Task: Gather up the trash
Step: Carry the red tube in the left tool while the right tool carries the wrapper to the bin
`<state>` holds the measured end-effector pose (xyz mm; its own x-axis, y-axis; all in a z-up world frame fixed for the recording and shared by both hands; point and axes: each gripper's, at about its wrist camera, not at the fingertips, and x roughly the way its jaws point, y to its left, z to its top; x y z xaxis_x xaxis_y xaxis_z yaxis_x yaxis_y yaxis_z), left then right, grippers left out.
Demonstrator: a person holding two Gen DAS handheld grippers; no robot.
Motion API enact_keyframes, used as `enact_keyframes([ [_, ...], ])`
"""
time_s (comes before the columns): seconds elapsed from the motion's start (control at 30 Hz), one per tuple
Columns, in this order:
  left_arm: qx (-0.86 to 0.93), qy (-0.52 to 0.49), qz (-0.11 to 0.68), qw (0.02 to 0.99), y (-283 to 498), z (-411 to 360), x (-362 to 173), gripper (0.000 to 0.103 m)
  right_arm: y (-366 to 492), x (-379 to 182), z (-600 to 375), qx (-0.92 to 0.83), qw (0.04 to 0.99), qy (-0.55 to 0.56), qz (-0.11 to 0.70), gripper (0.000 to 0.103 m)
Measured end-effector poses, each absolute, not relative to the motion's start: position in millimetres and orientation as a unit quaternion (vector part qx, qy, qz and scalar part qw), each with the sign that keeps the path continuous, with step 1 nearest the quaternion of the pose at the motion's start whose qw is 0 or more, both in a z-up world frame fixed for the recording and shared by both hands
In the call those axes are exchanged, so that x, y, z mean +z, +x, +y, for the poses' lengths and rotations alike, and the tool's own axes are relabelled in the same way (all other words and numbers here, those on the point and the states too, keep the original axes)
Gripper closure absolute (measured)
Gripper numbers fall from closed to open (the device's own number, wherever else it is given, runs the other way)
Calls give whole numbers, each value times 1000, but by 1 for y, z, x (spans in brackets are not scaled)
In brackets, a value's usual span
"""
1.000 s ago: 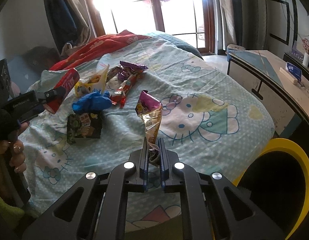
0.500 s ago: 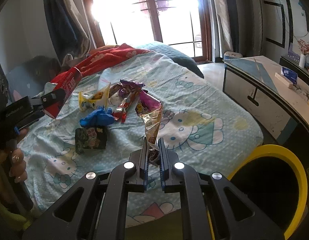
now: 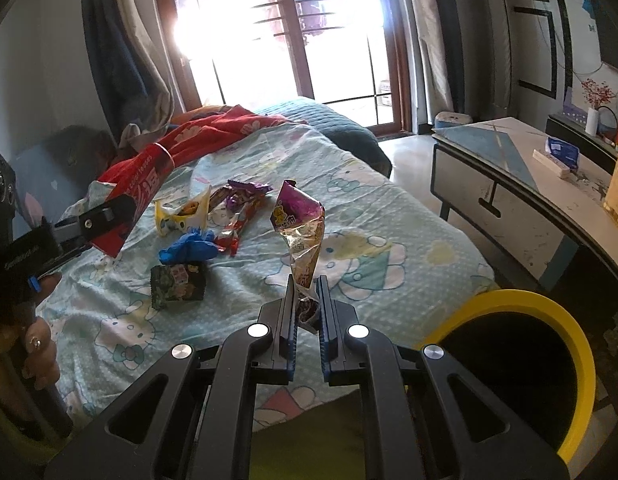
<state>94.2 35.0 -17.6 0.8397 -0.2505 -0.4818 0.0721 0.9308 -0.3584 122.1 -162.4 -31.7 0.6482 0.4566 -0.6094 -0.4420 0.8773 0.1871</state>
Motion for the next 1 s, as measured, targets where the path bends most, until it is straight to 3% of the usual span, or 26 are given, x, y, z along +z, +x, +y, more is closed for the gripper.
enact_keyframes([
  [1.0, -187, -90, 288, 935, 79, -63, -34, 79, 109, -29, -264, 161, 927, 50, 335, 94],
])
